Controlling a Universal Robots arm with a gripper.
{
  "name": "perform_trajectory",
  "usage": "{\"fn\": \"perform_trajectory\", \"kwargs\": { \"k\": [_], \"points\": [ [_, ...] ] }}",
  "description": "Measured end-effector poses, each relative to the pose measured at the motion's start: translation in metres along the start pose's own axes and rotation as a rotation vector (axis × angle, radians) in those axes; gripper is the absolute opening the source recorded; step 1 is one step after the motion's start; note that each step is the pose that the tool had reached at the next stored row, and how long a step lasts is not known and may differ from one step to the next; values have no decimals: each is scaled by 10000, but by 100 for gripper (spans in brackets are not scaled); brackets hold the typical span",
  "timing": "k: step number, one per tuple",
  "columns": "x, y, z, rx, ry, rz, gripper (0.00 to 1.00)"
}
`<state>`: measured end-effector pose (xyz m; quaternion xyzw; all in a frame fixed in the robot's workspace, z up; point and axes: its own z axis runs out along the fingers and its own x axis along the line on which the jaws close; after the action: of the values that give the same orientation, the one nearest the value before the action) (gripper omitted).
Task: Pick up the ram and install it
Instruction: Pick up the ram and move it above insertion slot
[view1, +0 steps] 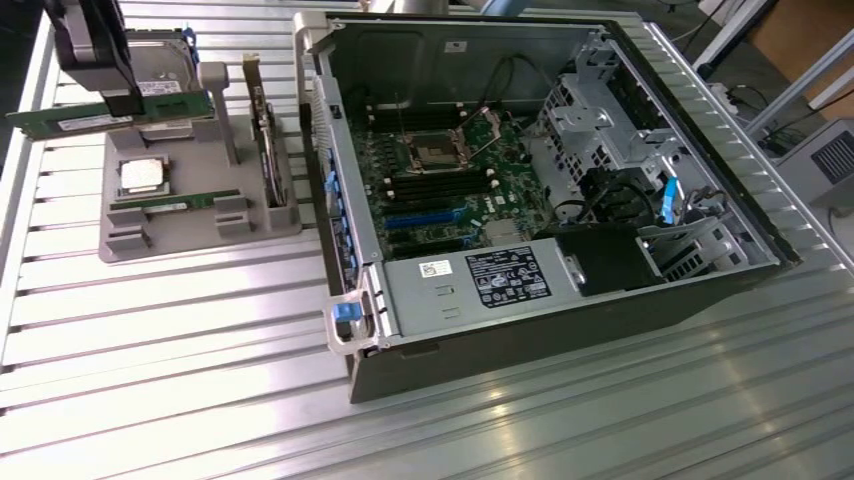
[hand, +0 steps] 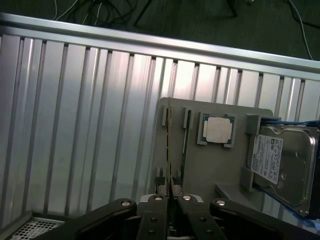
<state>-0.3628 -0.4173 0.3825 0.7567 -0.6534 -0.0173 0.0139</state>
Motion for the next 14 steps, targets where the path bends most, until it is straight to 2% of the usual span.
{"fn": "perform_trajectory", "kwargs": {
  "k": [6,14],
  "points": [
    [-1,7,-156,0,-1,0,14],
    [2,-13,-167,-1,0,-1,14]
  ]
}}
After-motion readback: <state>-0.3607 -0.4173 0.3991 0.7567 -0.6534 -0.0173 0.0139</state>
